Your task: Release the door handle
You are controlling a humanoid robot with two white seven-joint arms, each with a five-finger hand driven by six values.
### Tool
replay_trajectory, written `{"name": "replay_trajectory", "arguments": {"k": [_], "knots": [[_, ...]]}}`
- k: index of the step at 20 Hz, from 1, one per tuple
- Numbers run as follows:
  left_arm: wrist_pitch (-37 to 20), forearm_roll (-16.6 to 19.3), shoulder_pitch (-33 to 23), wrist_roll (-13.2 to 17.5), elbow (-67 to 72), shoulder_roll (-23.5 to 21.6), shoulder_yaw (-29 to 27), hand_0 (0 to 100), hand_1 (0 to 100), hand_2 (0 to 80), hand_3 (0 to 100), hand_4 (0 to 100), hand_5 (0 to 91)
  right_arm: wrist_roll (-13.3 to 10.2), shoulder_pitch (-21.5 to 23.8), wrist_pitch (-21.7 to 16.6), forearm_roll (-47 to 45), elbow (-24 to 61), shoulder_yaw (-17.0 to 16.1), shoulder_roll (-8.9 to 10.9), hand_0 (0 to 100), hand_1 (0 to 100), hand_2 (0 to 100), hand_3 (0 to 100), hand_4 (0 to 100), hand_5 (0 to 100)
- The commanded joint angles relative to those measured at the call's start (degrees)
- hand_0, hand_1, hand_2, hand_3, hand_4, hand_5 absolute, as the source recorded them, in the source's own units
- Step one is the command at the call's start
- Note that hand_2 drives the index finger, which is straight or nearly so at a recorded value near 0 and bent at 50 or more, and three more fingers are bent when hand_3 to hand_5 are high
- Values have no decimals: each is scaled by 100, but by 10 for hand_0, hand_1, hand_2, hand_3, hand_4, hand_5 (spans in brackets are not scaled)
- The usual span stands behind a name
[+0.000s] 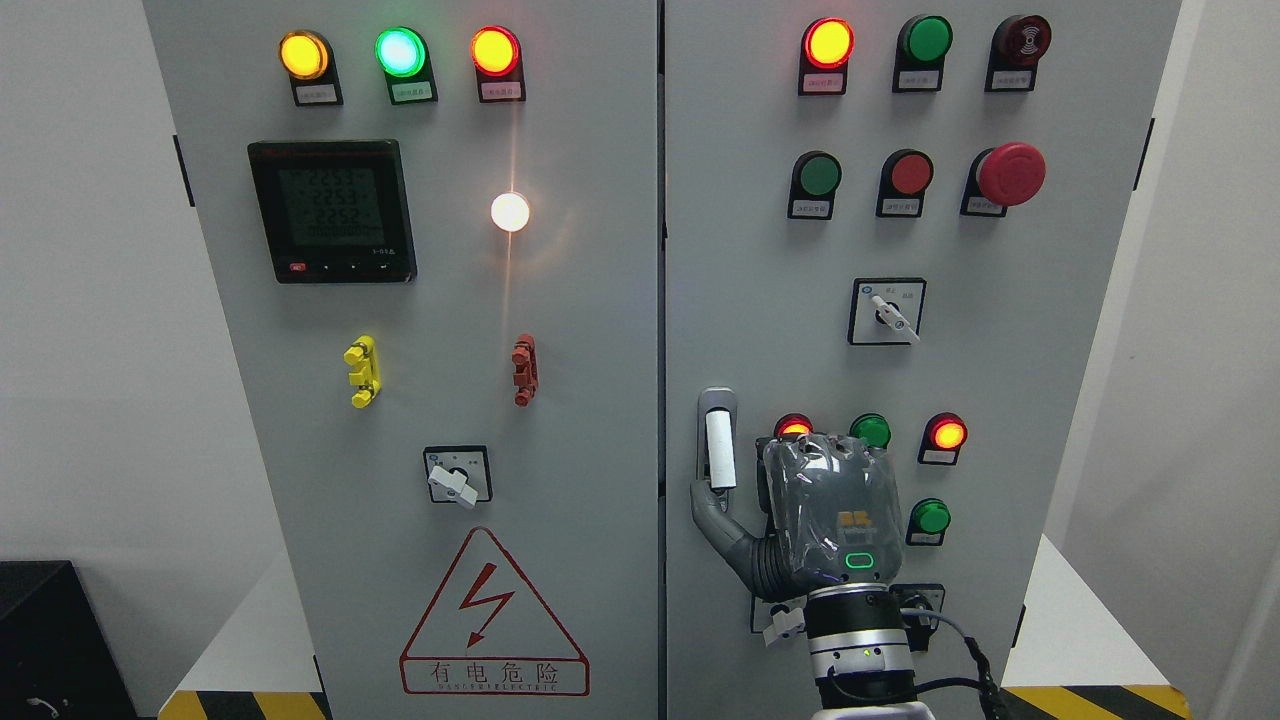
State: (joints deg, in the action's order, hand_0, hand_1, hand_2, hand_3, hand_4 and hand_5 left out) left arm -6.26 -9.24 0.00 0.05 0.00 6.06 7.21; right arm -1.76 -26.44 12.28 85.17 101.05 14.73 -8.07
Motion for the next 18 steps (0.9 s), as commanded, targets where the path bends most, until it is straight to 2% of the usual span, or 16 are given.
{"name": "replay_trajectory", "arguments": {"k": [1, 18], "knots": [[2, 2, 149, -5, 167, 0, 0, 120, 556, 0, 0, 0, 0, -8, -2, 11, -10, -15, -5, -1, 325, 322, 918, 1000, 1000, 1000], [2, 1, 149, -5, 167, 0, 0, 120, 556, 0, 0, 0, 0, -26, -11, 46, -10, 3, -14, -1, 388, 322, 920, 1000, 1000, 1000]]}}
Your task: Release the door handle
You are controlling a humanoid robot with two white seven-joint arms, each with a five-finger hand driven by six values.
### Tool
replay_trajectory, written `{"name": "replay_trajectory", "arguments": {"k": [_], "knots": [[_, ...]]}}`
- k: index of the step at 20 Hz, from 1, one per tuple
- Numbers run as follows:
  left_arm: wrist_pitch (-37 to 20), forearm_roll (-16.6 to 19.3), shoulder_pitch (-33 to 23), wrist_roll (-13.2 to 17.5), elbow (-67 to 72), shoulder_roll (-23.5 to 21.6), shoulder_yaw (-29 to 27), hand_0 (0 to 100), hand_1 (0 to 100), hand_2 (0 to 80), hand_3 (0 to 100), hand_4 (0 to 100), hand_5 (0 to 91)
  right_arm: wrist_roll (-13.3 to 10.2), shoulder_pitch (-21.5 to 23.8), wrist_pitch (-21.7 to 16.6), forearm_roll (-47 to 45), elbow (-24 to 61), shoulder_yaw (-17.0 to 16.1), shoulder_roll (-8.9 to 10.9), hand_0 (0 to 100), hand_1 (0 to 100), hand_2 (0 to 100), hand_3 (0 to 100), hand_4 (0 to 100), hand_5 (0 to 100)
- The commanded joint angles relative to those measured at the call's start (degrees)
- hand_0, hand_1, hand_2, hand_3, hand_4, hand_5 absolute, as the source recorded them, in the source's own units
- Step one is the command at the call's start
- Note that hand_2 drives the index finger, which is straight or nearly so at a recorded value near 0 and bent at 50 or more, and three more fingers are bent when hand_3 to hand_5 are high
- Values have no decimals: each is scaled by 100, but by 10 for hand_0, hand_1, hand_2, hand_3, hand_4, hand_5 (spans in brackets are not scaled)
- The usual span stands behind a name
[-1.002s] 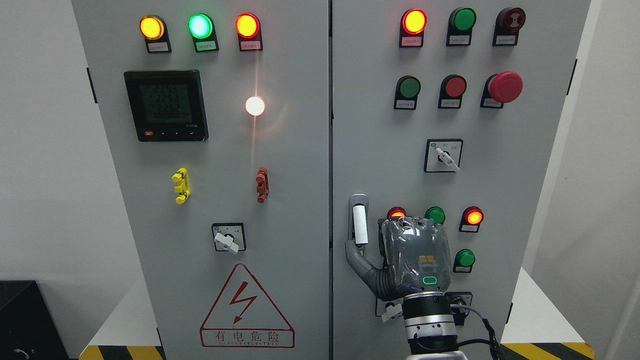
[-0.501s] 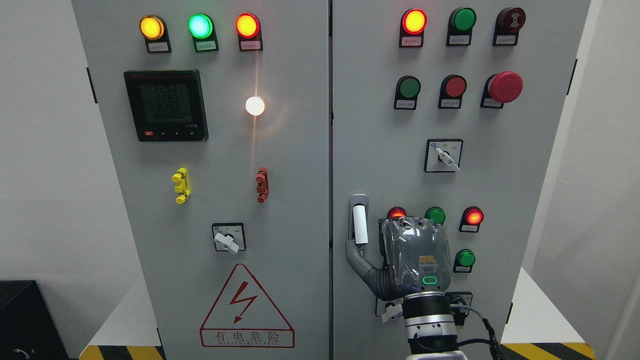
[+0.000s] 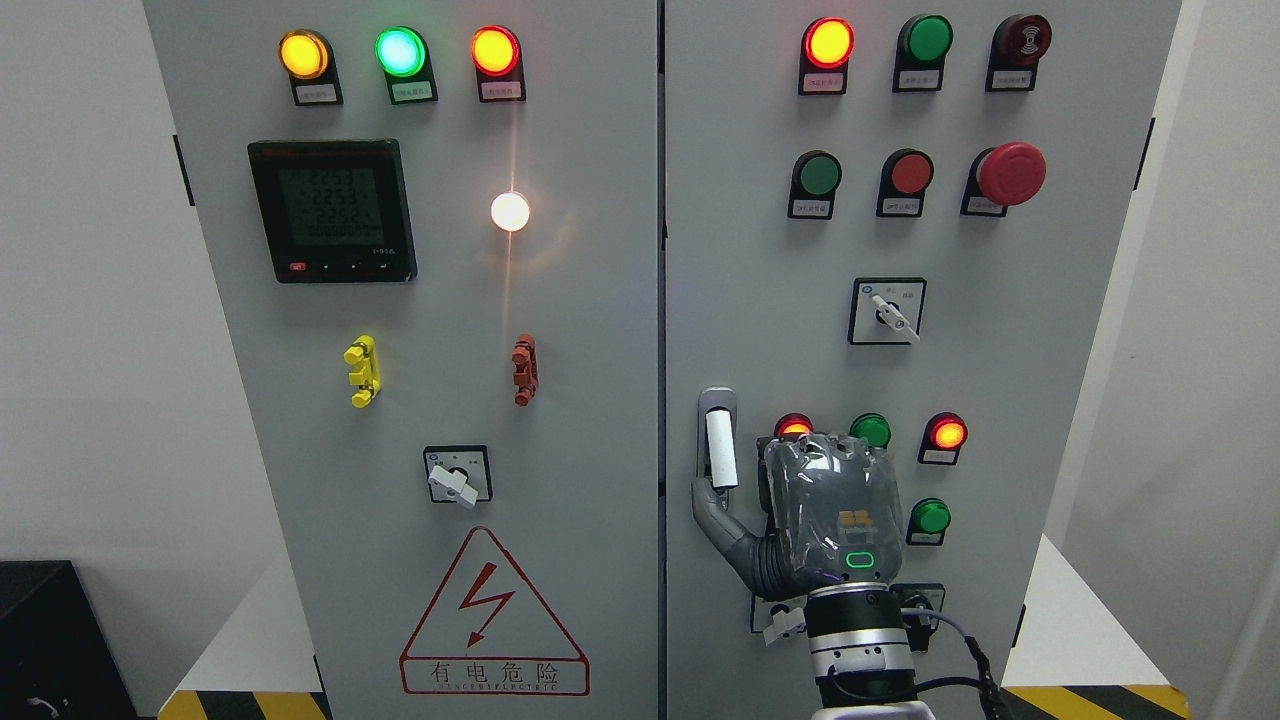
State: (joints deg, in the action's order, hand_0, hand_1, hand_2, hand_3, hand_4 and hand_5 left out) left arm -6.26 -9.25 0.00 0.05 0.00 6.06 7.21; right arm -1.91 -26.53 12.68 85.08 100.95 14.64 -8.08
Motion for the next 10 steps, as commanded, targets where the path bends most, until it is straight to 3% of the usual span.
{"name": "replay_trajectory", "arguments": {"k": [1, 10], "knots": [[2, 2, 149, -5, 167, 0, 0, 120, 556, 0, 0, 0, 0, -12, -1, 6, 0, 13, -5, 0, 390, 323, 920, 1000, 1000, 1000], [2, 2, 149, -5, 167, 0, 0, 120, 556, 0, 0, 0, 0, -12, 8, 32, 9, 39, -5, 0, 413, 347, 920, 1000, 1000, 1000]]}}
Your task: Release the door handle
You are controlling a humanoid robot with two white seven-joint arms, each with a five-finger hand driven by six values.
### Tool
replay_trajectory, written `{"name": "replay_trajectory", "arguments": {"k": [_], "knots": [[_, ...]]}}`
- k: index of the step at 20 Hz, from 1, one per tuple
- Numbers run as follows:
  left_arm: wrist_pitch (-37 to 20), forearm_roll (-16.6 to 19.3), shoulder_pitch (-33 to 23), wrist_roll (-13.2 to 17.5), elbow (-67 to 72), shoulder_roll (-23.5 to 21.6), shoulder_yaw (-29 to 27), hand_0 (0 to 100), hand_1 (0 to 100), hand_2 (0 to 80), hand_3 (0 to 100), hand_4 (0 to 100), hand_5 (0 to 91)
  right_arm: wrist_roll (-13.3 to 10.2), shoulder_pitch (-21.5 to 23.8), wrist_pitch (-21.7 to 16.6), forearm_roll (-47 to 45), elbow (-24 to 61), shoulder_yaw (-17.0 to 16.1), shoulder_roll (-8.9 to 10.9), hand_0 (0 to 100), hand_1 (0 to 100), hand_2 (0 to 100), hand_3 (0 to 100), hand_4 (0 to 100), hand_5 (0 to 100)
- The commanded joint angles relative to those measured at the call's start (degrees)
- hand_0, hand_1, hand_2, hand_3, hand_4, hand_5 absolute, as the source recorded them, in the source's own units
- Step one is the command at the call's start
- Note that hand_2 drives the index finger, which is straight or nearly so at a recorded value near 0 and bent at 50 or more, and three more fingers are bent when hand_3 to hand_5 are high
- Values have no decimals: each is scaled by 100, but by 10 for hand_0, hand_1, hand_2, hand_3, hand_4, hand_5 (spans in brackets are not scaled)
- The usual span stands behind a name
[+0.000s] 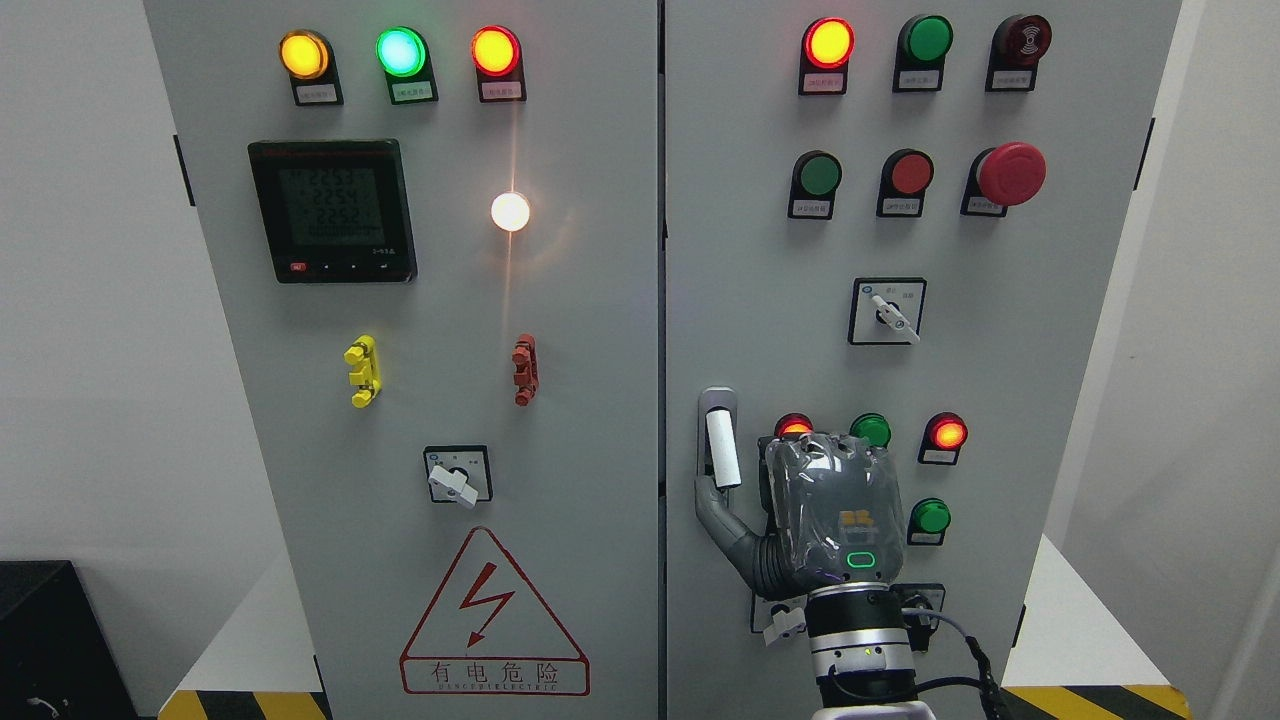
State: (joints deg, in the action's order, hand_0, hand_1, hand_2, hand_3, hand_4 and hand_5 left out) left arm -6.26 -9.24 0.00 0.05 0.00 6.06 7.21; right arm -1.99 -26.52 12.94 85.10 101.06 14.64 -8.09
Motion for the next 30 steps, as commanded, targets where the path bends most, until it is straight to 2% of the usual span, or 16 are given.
{"name": "replay_trajectory", "arguments": {"k": [1, 30], "knots": [[2, 1, 149, -5, 167, 0, 0, 120, 556, 0, 0, 0, 0, -3, 6, 7, 7, 28, -5, 0, 414, 347, 920, 1000, 1000, 1000], [2, 1, 149, -5, 167, 0, 0, 120, 556, 0, 0, 0, 0, -12, 15, 24, 7, 107, -31, 0, 438, 396, 920, 1000, 1000, 1000]]}}
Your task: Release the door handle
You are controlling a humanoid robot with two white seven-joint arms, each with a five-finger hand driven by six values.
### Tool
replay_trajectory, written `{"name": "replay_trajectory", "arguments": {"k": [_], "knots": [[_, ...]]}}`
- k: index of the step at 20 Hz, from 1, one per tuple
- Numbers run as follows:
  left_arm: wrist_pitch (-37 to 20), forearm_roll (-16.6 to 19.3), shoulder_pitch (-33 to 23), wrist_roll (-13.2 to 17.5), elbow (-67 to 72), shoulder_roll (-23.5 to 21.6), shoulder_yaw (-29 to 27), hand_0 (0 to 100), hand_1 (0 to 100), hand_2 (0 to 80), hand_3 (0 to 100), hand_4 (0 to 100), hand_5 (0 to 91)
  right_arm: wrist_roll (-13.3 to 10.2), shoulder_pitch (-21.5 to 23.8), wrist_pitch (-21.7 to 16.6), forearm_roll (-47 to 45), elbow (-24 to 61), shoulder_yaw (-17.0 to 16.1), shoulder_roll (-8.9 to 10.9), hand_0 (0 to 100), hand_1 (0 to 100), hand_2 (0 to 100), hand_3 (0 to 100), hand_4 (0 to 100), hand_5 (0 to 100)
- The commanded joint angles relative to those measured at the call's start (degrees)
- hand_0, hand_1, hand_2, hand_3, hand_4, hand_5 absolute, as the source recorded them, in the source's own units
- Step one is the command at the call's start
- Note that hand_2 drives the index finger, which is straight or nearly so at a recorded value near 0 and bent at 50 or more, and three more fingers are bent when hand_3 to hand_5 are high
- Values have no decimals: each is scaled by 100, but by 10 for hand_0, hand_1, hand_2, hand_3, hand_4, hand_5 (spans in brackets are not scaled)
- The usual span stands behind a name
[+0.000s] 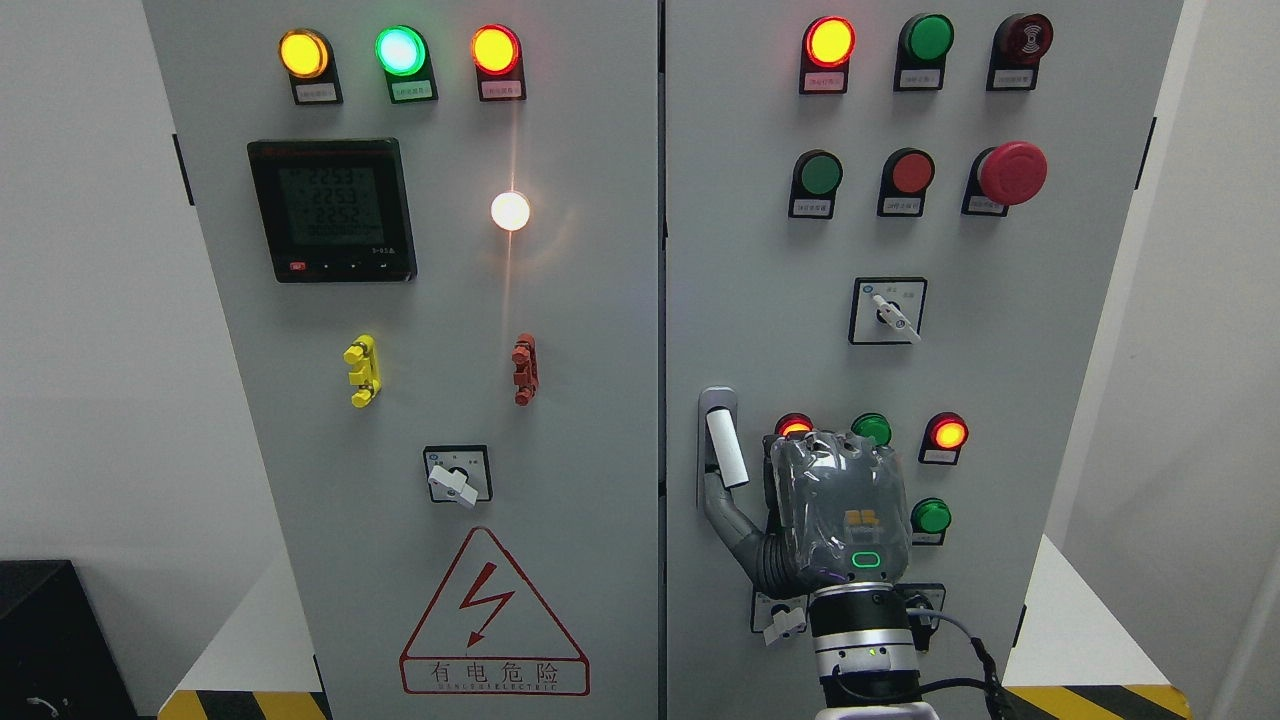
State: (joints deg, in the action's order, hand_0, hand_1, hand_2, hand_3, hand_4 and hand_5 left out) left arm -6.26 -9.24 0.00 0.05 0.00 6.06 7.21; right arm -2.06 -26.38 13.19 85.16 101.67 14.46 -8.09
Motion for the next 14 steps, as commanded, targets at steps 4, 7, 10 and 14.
{"name": "replay_trajectory", "arguments": {"k": [4, 7, 10, 14], "knots": [[2, 2, 149, -5, 167, 0, 0, 120, 556, 0, 0, 0, 0, -4, 2, 35, 0, 55, -57, 0, 442, 398, 920, 1000, 1000, 1000], [2, -7, 158, -5, 167, 0, 0, 120, 556, 0, 0, 0, 0, -4, 2, 35, 0, 64, -57, 0, 446, 400, 921, 1000, 1000, 1000], [2, 2, 149, -5, 167, 0, 0, 120, 556, 0, 0, 0, 0, -4, 19, 44, 0, 64, -57, -9, 448, 403, 921, 1000, 1000, 1000], [2, -7, 149, -5, 167, 0, 0, 120, 556, 0, 0, 0, 0, 4, 28, 97, 0, 99, -48, 0, 451, 408, 921, 1000, 1000, 1000]]}}
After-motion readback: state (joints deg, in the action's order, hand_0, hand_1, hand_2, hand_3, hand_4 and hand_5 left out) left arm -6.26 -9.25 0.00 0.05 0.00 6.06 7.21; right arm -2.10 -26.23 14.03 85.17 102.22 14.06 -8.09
